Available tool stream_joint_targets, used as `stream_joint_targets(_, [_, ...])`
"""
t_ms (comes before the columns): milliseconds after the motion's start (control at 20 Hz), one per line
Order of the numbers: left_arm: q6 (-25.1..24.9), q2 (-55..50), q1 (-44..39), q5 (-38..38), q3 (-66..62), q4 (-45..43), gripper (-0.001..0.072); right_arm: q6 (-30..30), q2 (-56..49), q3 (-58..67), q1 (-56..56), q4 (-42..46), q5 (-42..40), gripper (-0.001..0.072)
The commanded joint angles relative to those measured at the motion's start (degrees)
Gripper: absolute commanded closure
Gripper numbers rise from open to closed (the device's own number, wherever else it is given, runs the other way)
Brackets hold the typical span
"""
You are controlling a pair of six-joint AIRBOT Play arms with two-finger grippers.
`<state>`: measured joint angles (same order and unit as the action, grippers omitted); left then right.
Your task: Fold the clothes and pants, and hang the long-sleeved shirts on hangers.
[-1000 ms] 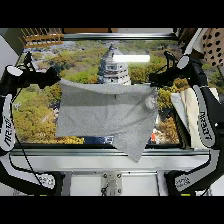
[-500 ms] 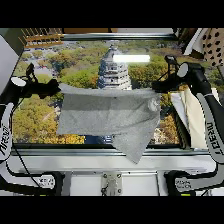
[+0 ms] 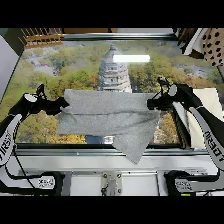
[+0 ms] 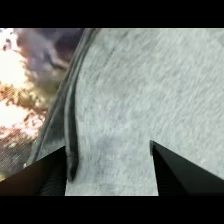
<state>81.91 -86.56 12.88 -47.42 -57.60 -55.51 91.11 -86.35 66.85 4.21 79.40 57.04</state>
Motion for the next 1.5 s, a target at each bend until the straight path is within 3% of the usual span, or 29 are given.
stream_joint_targets(0, [0.04, 6.47, 2.16, -3.10, -1.57, -1.36, 0.0196, 0.00, 5.20, 1.27, -1.70, 1.25, 2.71, 0.0205])
stream_joint_targets(200, [6.58, 20.11, 7.13, -9.44, 5.97, -16.15, 0.0196, -0.02, 17.86, 0.74, -5.73, 2.27, 6.62, 0.0205])
stream_joint_targets(400, [11.63, 29.11, 10.88, -8.76, 22.91, -17.88, 0.0196, 0.00, 24.35, -0.55, -5.55, 1.38, 6.25, 0.0205])
stream_joint_targets(700, [12.87, 30.01, 10.78, 2.40, 35.28, -5.09, 0.0196, 0.00, 24.26, -0.59, -5.53, -0.15, 6.25, 0.0205])
stream_joint_targets(900, [10.25, 24.39, 10.34, 3.06, 35.32, 0.24, 0.0197, 0.00, 24.28, -0.59, -5.55, -0.13, 6.49, 0.0205])
stream_joint_targets(950, [10.25, 23.19, 9.53, 3.06, 35.12, 0.20, 0.0236, 0.00, 24.30, -0.63, -5.55, -0.09, 6.47, 0.0205])
stream_joint_targets(1000, [10.08, 22.29, 8.26, 3.04, 34.51, 0.11, 0.0349, 0.02, 24.33, -0.87, -5.55, -0.11, 6.49, 0.0205])
stream_joint_targets(1050, [10.03, 21.97, 6.78, 3.23, 33.73, 0.11, 0.0366, 0.02, 24.37, -1.33, -5.57, -0.09, 6.64, 0.0205])
stream_joint_targets(1200, [10.03, 23.17, 2.38, 4.48, 30.97, -0.42, 0.0698, 0.00, 24.44, -5.35, -5.68, -0.07, 9.66, 0.0205])
stream_joint_targets(1450, [8.44, 26.47, 1.14, 3.21, 29.42, -0.46, 0.0700, 0.28, 24.37, -22.71, -6.88, -5.33, 11.58, 0.0203])
